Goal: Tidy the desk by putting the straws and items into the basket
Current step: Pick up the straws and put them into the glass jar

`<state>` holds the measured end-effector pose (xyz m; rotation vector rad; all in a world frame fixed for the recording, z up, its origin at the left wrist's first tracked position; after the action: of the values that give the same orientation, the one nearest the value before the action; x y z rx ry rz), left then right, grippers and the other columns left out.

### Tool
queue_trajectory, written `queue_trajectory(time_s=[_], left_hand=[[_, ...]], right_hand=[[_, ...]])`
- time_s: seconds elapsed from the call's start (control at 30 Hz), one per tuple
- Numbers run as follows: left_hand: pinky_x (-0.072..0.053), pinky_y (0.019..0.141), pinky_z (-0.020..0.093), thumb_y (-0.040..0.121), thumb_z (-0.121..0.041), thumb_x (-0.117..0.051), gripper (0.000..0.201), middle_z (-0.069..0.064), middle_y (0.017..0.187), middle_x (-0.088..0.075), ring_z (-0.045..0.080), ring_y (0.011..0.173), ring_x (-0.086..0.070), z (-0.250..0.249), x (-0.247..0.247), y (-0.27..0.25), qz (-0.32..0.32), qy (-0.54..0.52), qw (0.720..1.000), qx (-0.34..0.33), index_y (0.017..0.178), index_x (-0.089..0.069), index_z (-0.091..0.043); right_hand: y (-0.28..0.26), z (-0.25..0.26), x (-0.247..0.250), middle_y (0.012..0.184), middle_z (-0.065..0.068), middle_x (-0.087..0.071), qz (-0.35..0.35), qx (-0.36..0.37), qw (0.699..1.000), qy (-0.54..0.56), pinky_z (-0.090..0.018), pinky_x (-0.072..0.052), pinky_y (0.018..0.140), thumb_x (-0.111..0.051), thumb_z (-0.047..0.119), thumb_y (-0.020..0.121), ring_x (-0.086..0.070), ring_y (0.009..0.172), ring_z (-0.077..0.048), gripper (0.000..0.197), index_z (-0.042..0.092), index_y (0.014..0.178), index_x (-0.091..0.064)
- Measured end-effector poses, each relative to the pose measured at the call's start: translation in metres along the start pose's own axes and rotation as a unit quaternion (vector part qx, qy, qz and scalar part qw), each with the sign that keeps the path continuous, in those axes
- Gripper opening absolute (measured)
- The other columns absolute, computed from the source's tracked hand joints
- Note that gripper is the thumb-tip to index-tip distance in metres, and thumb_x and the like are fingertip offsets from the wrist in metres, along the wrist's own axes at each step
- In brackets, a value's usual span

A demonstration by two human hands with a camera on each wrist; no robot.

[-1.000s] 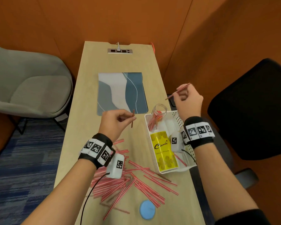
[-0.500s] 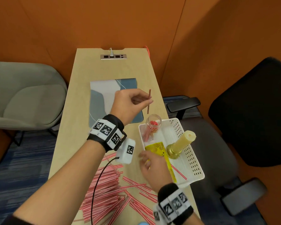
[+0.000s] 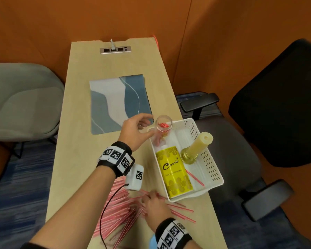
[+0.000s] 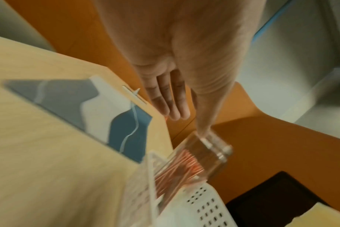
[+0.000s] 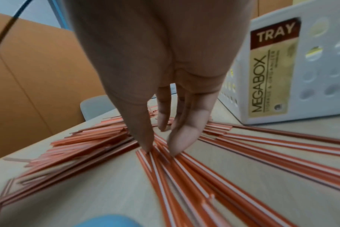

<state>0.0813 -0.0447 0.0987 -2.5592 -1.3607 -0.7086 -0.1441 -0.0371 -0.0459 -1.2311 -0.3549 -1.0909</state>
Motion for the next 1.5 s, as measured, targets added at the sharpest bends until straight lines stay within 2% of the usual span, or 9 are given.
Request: queue_trajectory(time_s=[0.17, 0.33, 0.43, 0.7, 0.93, 1.13, 1.27, 1.4, 1.5], left_hand=[[-0.053, 0.072, 0.028, 0.072, -0.009, -0.080, 0.024, -0.007, 0.076, -0.067, 0.013, 0.070, -0.062, 0.077, 0.017, -0.086, 0.030, 0.088, 0.986, 0.135, 0.086, -0.072, -0.027], [-0.053, 0.085, 0.028, 0.073, -0.035, -0.084, 0.018, -0.012, 0.094, -0.070, 0.008, 0.087, -0.062, 0.115, 0.020, -0.164, 0.168, 0.236, 0.933, 0.214, 0.087, -0.076, -0.028], [-0.048, 0.082, 0.022, 0.070, -0.046, -0.084, 0.032, -0.015, 0.099, -0.069, 0.006, 0.091, -0.060, 0.115, 0.019, -0.185, 0.208, 0.271, 0.917, 0.208, 0.095, -0.076, -0.028], [-0.046, 0.084, 0.022, 0.087, -0.027, -0.073, 0.012, -0.007, 0.104, -0.071, 0.012, 0.097, -0.064, 0.118, 0.013, -0.196, 0.197, 0.290, 0.923, 0.160, 0.097, -0.077, -0.023], [-0.050, 0.087, 0.027, 0.093, -0.024, -0.064, 0.014, -0.003, 0.107, -0.070, 0.016, 0.098, -0.064, 0.120, 0.015, -0.201, 0.188, 0.282, 0.929, 0.147, 0.100, -0.076, -0.020], [-0.052, 0.083, 0.029, 0.094, -0.020, -0.059, 0.016, -0.002, 0.102, -0.072, 0.019, 0.093, -0.066, 0.125, 0.015, -0.202, 0.209, 0.285, 0.923, 0.154, 0.098, -0.074, -0.020], [-0.051, 0.070, 0.023, 0.094, -0.021, -0.056, 0.011, -0.003, 0.088, -0.069, 0.015, 0.079, -0.064, 0.123, 0.017, -0.199, 0.197, 0.275, 0.929, 0.149, 0.093, -0.066, -0.021], [-0.049, 0.064, 0.019, 0.089, -0.020, -0.059, 0.006, -0.008, 0.078, -0.065, 0.010, 0.072, -0.061, 0.112, 0.023, -0.186, 0.171, 0.250, 0.942, 0.145, 0.087, -0.062, -0.025], [-0.049, 0.061, 0.019, 0.084, -0.018, -0.063, 0.013, -0.011, 0.072, -0.064, 0.006, 0.066, -0.061, 0.101, 0.032, -0.171, 0.118, 0.218, 0.958, 0.145, 0.082, -0.062, -0.030]], right_hand=[[0.002, 0.002, 0.004, 0.118, -0.012, -0.064, -0.028, -0.001, 0.999, -0.041, -0.036, -0.050, 0.089, -0.057, 0.018, 0.092, -0.061, 0.110, -0.030, 0.026, 0.012, 0.117, -0.062], [-0.002, 0.011, 0.011, 0.105, -0.010, -0.070, -0.041, -0.006, 0.995, -0.087, -0.035, -0.053, 0.083, -0.053, 0.014, 0.093, -0.066, 0.100, -0.029, 0.021, 0.012, 0.108, -0.068], [-0.005, 0.016, 0.019, 0.102, -0.009, -0.071, -0.049, -0.009, 0.993, -0.103, -0.034, -0.054, 0.081, -0.050, 0.015, 0.096, -0.068, 0.097, -0.028, 0.023, 0.014, 0.106, -0.071], [-0.018, 0.019, 0.047, 0.101, -0.004, -0.070, -0.109, -0.024, 0.994, -0.002, -0.031, -0.052, 0.082, -0.055, 0.013, 0.090, -0.066, 0.094, -0.023, 0.029, 0.024, 0.113, -0.067], [-0.018, 0.012, 0.053, 0.088, 0.003, -0.075, -0.111, -0.039, 0.990, 0.077, -0.014, -0.046, 0.072, -0.071, 0.021, 0.084, -0.064, 0.074, -0.007, 0.013, 0.020, 0.094, -0.079], [-0.019, 0.018, 0.074, 0.089, 0.000, -0.076, -0.116, -0.014, 0.989, 0.088, -0.014, -0.045, 0.071, -0.070, 0.023, 0.087, -0.063, 0.073, -0.006, 0.013, 0.016, 0.094, -0.078], [-0.034, 0.030, 0.171, 0.079, 0.002, -0.072, -0.252, 0.029, 0.941, 0.222, -0.019, -0.052, 0.071, -0.071, 0.020, 0.089, -0.065, 0.070, -0.008, 0.009, 0.015, 0.094, -0.076], [-0.053, 0.024, 0.280, 0.077, 0.006, -0.071, -0.447, 0.072, 0.857, 0.248, -0.012, -0.051, 0.070, -0.070, 0.022, 0.090, -0.065, 0.069, -0.005, 0.008, 0.018, 0.093, -0.076], [-0.050, 0.009, 0.324, 0.081, 0.005, -0.071, -0.525, 0.071, 0.810, 0.252, -0.007, -0.048, 0.070, -0.068, 0.019, 0.090, -0.064, 0.072, -0.004, 0.010, 0.015, 0.094, -0.076]])
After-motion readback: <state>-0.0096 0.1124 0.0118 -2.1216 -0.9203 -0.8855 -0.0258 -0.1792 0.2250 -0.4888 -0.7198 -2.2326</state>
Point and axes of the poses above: each hand's wrist, its own y-axis towards the middle knuckle, its own x-axis out of the back of the hand, z = x × y, the point moved 5 cm from there along y, towards the middle knuckle
